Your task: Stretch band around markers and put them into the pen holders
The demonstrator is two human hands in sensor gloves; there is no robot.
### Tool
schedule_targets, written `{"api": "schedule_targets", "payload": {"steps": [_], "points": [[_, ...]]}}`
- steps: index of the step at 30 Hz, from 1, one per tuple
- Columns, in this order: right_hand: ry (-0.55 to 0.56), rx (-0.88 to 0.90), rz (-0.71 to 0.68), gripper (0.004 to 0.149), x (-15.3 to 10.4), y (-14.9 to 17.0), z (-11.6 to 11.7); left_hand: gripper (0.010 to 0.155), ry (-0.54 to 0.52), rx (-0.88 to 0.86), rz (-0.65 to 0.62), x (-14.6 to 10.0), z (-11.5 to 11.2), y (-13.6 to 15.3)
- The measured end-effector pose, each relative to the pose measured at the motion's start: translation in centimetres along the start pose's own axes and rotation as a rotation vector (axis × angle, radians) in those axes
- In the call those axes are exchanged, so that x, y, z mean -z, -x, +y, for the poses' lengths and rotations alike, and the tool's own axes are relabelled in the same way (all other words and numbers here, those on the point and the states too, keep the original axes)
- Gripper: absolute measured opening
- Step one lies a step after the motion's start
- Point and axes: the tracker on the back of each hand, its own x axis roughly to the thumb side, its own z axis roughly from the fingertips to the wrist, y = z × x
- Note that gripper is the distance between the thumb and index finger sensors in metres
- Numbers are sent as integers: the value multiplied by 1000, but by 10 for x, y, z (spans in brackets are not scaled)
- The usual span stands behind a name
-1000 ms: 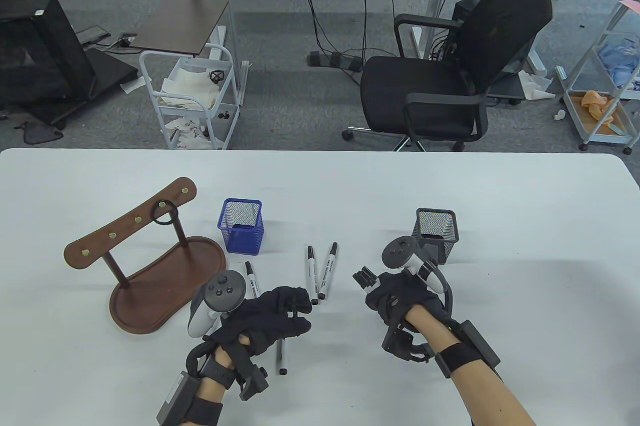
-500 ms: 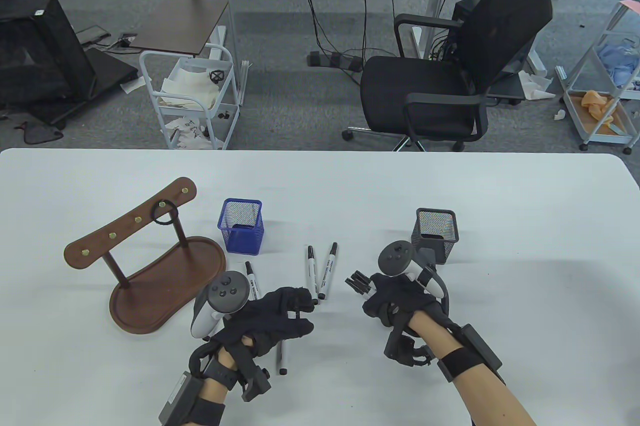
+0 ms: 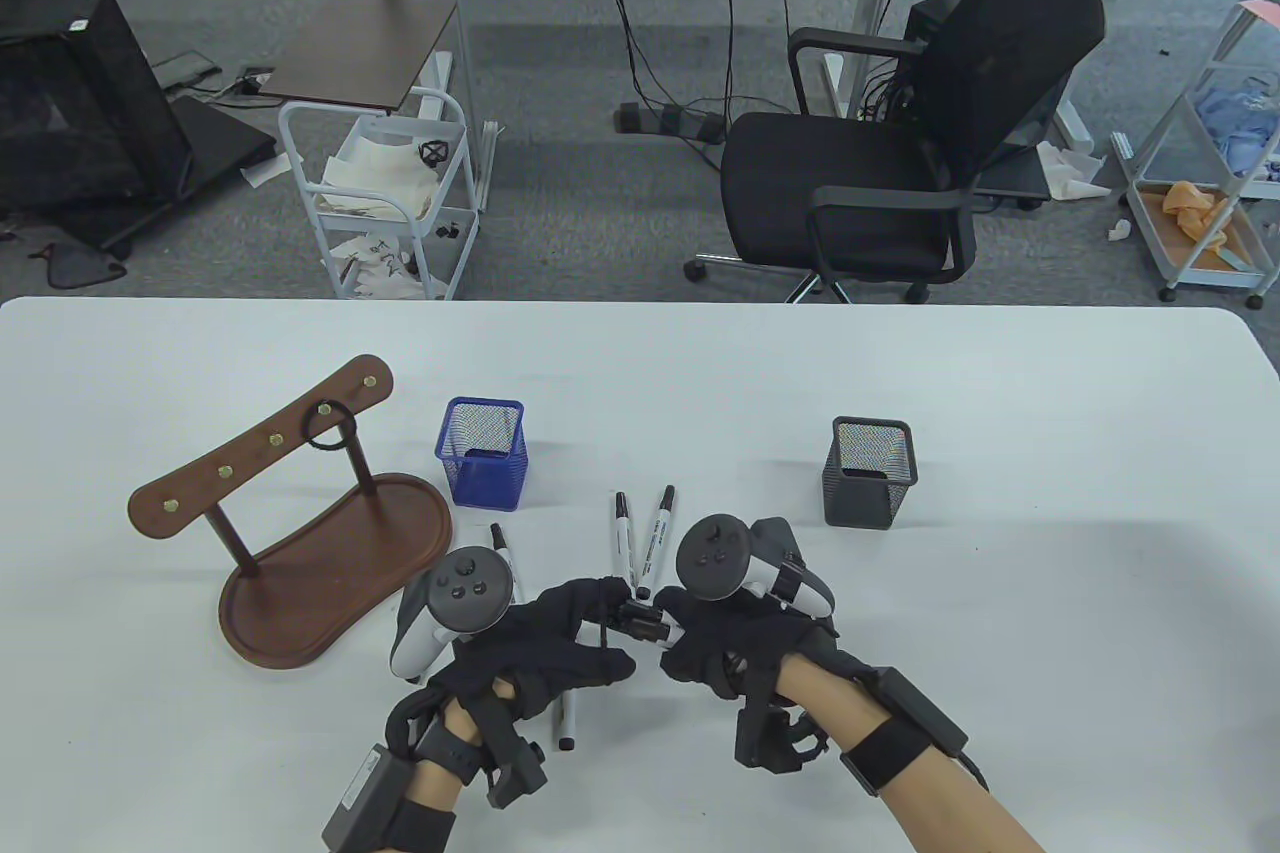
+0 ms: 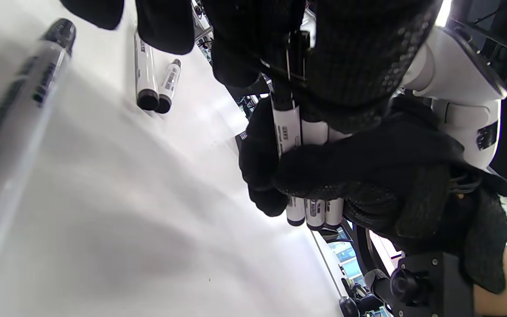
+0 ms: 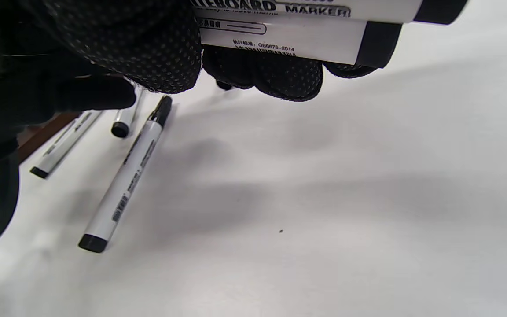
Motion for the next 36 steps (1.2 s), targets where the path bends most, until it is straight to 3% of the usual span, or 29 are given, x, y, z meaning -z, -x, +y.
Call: {"api": "schedule_targets", "payload": {"steps": [10, 26, 29, 36], "points": [[-37, -26, -2, 44, 7, -12, 6, 78, -16, 4, -6, -1, 1, 0], [-40, -125, 3, 49, 8, -27, 10, 84, 8, 163, 31, 2, -5, -6], [-30, -106, -45, 48, 6, -25, 10, 85, 19, 143, 36, 2, -4, -3], [-21, 124, -215, 47, 3, -12, 5, 84, -4, 14, 16, 2, 4, 2]]}}
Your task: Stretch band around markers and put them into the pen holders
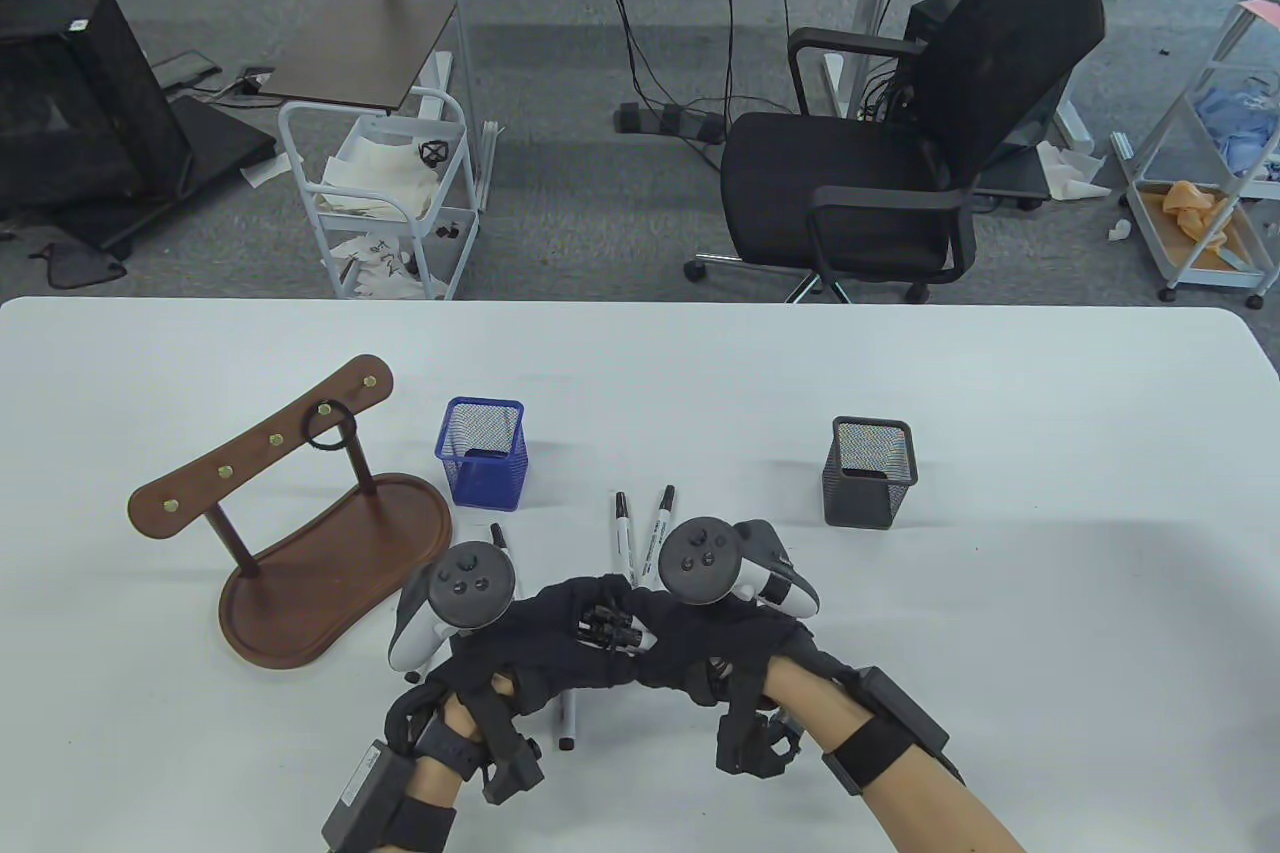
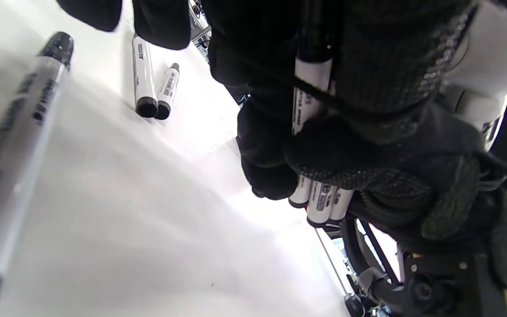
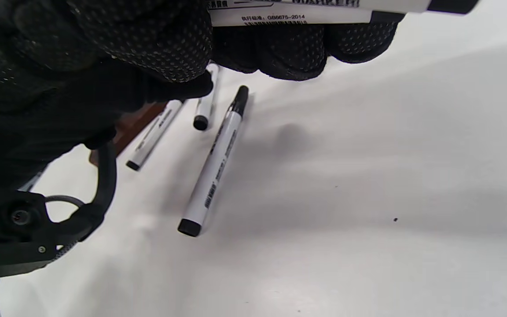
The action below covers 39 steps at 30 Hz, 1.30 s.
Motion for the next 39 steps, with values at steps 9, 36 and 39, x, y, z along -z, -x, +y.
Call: {"api": "schedule_targets", "payload": {"steps": [9, 36, 39], "points": [[98, 65, -116, 49, -6, -3, -4, 87, 44, -131, -13, 7, -1, 12], [52, 514, -143, 77, 2, 27, -17, 61, 92, -12, 19, 5, 5, 6], [64, 761, -107, 79, 7, 46, -16, 51, 99, 39, 26, 3, 3, 4]]}}
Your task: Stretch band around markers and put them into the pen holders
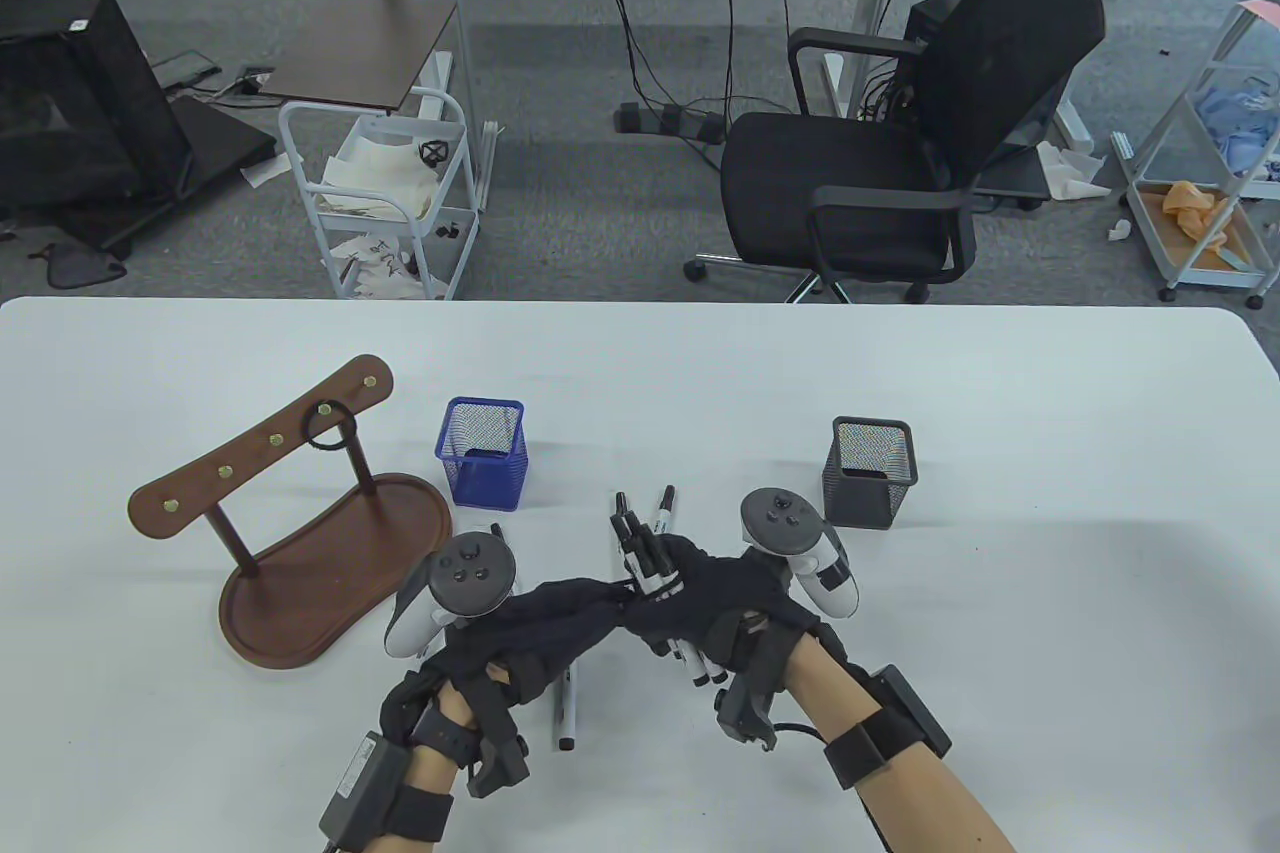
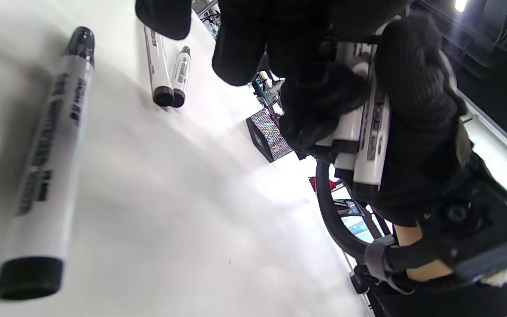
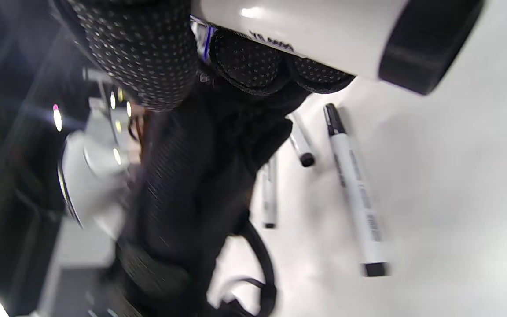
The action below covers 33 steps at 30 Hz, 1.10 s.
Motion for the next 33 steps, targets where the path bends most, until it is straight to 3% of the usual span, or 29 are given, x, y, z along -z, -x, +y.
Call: {"api": "schedule_targets", "payload": {"steps": [2, 9, 14, 16, 24, 33], "points": [[52, 152, 42, 78, 3, 11, -7, 50, -1, 24, -14, 0, -2, -6], [145, 192, 109, 67, 9, 27, -11, 53, 6, 109, -61, 3, -15, -26], [300, 214, 164, 56, 13, 25, -11, 53, 33, 156, -112, 3, -28, -45], [303, 208, 165, 55, 14, 22, -11, 53, 22, 216, -117, 2, -27, -48], [292, 129, 133, 45, 4, 12, -12, 57, -24, 35, -118, -4, -7, -32], [248, -54, 68, 44, -9, 3, 9, 54, -34, -105, -108, -6, 6, -15]]}}
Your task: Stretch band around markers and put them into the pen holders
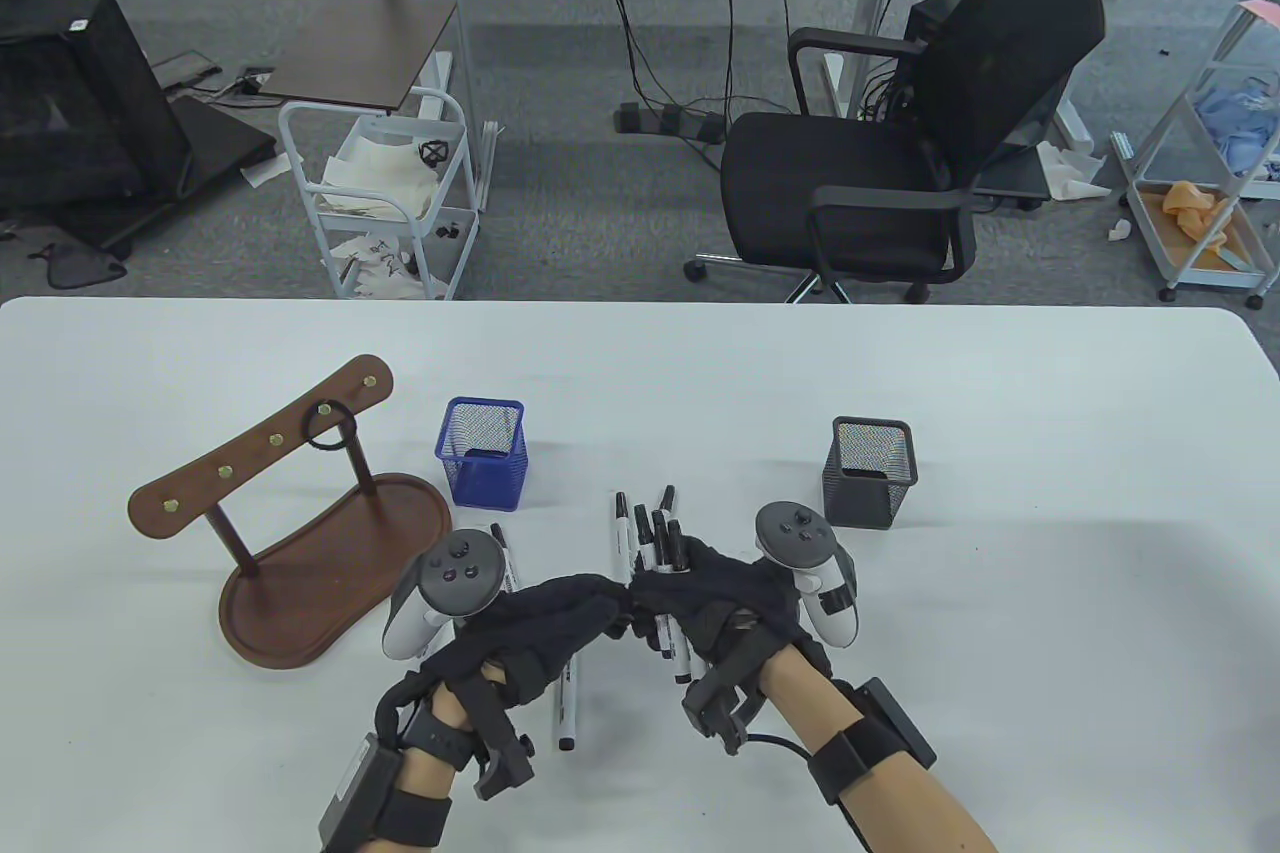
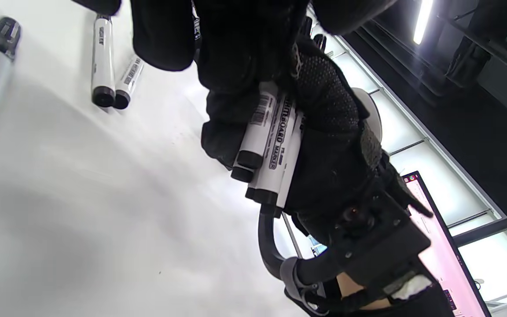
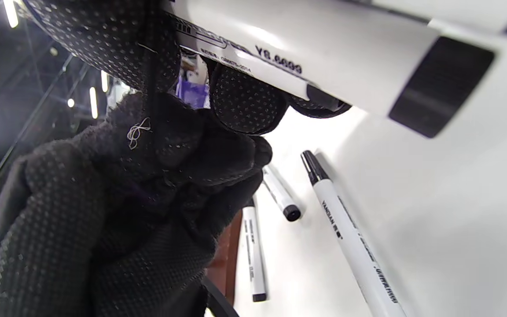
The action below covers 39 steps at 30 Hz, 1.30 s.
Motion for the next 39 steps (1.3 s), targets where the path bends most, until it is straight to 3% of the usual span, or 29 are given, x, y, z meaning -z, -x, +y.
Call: {"api": "schedule_targets", "payload": {"steps": [4, 8, 10, 18, 28, 39], "points": [[-19, 57, 5, 45, -1, 0, 3, 52, -44, -46, -13, -3, 3, 0], [20, -14, 4, 46, -2, 0, 4, 57, -62, -104, -32, -5, 7, 0], [31, -24, -3, 46, -3, 2, 1, 55, -112, 8, -5, -9, 13, 3], [71, -40, -3, 46, -13, 6, -18, 64, -123, 76, 54, -15, 16, 7], [138, -87, -44, 46, -38, -3, -56, 71, -175, 167, 111, -23, 20, 10], [345, -190, -106, 46, -57, -33, -120, 71, -173, 160, 114, -25, 20, 10]]}}
